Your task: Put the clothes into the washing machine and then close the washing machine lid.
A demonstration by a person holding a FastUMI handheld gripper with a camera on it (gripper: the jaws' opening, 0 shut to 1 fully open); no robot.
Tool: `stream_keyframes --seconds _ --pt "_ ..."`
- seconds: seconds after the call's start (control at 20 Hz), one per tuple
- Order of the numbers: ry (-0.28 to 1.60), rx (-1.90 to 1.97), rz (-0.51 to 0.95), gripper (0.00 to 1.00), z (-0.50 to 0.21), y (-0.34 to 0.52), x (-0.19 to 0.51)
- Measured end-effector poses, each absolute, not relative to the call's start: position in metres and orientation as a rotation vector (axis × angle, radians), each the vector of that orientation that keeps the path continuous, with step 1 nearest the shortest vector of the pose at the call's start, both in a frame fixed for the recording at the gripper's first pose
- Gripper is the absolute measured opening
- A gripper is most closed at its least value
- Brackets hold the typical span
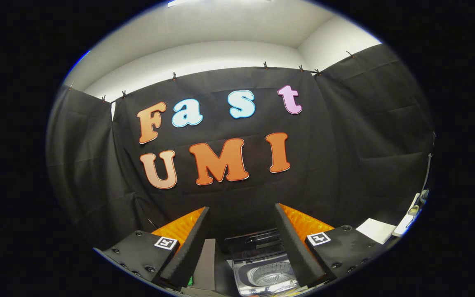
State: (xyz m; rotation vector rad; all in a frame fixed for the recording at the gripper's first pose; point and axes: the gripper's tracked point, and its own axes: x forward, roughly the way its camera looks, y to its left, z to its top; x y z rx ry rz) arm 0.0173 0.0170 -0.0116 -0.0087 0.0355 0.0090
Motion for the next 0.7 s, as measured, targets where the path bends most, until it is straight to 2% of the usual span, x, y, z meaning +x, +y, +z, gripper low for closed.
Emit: stream_keyframes --seconds 0.7 --pt "0.091 -0.054 0.090 0.98 -0.040 0.068 0.024"
